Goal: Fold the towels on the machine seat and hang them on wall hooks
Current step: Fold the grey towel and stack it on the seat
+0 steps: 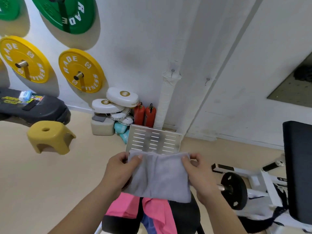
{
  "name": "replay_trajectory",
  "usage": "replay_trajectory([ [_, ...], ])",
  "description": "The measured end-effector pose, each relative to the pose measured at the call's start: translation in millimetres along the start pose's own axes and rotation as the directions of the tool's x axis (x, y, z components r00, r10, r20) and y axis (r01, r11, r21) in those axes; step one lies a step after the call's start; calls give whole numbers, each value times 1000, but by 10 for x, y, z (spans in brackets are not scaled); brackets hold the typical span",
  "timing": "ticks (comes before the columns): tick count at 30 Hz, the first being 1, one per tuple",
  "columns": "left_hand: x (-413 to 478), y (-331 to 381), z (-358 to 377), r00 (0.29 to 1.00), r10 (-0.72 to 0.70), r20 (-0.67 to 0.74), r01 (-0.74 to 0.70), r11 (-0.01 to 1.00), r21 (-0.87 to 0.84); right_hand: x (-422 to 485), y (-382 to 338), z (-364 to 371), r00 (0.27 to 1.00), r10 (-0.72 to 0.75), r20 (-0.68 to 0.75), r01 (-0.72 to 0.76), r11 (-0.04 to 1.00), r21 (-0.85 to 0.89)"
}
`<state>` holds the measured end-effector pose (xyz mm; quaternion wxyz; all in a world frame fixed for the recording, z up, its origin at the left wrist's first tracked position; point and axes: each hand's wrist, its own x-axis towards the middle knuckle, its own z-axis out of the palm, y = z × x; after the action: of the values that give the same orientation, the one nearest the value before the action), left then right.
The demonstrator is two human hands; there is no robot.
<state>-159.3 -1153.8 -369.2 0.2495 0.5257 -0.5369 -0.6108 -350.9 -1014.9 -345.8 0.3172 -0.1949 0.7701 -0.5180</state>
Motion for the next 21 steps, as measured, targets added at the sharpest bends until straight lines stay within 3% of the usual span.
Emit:
replay_trajectory([
  [5,-382,-13,162,984,68,163,-68,998,-3,-242,44,660,969,7,247,-26,997,76],
  [13,-371,-251,-220,994,9,111,-11,1000,10,-344,347,974,982,4,189,-11,999,36],
  [18,-381,-303,-294,984,64,167,-86,988,127,-497,365,1252,970,80,232,-97,993,62],
  [21,-369,-373,-354,959,80,274,-147,961,234,-536,406,1331,969,127,212,-156,979,129],
])
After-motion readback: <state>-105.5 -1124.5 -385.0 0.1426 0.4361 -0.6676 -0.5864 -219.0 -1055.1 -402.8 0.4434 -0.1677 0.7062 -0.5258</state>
